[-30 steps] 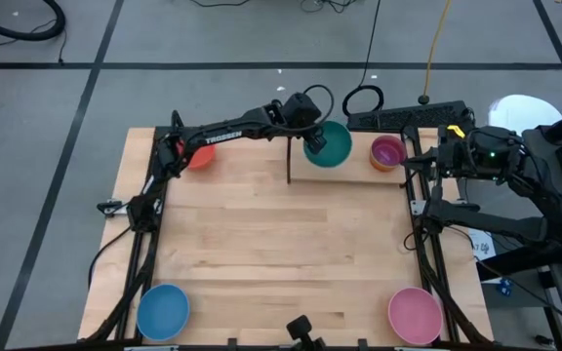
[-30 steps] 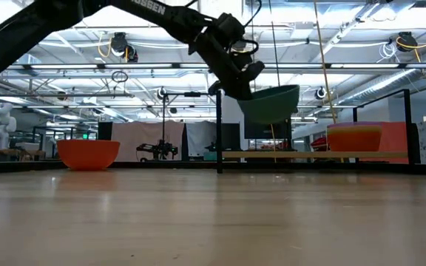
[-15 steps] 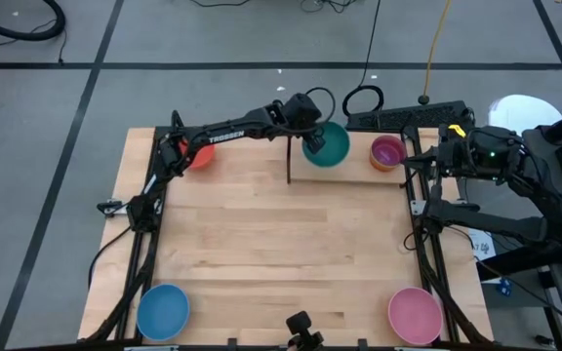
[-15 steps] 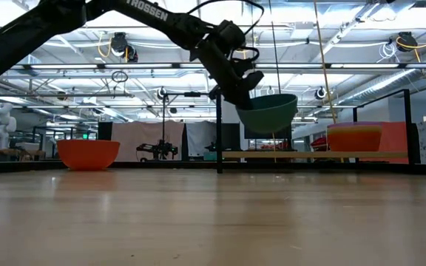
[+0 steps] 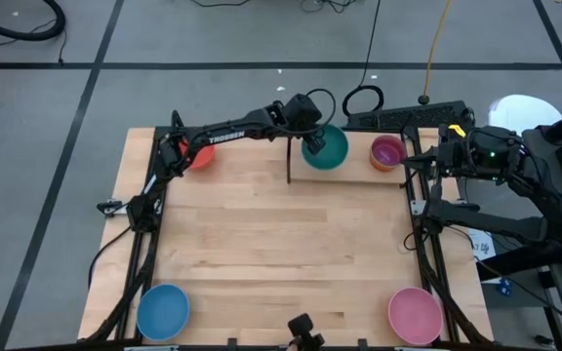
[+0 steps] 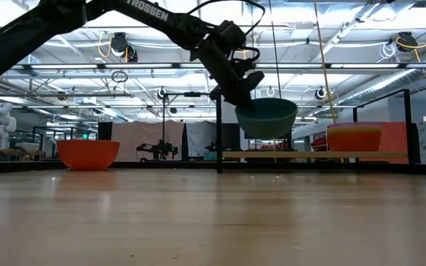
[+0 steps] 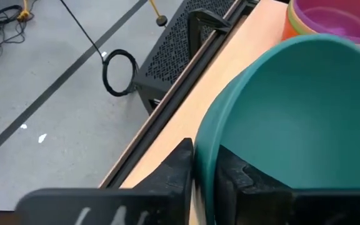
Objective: Place and stack bowls onto a shelf
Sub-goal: Put the large green bowl on the shelf
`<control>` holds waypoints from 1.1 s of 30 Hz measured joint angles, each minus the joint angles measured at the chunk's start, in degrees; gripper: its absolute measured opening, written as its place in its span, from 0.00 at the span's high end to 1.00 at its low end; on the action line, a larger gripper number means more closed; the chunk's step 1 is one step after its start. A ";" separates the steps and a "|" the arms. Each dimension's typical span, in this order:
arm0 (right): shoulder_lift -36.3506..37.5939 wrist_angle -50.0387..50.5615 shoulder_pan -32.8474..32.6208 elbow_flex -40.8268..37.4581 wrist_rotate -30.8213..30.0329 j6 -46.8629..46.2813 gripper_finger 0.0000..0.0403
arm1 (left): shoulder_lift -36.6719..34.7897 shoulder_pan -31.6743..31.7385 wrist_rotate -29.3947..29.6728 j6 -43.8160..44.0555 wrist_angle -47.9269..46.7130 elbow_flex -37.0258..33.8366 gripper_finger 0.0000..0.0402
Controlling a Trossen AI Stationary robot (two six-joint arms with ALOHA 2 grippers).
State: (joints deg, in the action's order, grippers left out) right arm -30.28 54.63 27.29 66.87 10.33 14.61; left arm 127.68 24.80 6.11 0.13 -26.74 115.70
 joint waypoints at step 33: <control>0.00 0.04 0.00 0.00 0.20 -0.01 1.00 | -0.09 -0.52 -3.56 3.82 1.78 0.00 0.80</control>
State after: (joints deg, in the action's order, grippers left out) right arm -30.28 54.67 27.29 66.87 10.53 14.60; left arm 127.59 24.27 2.55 3.95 -24.96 115.70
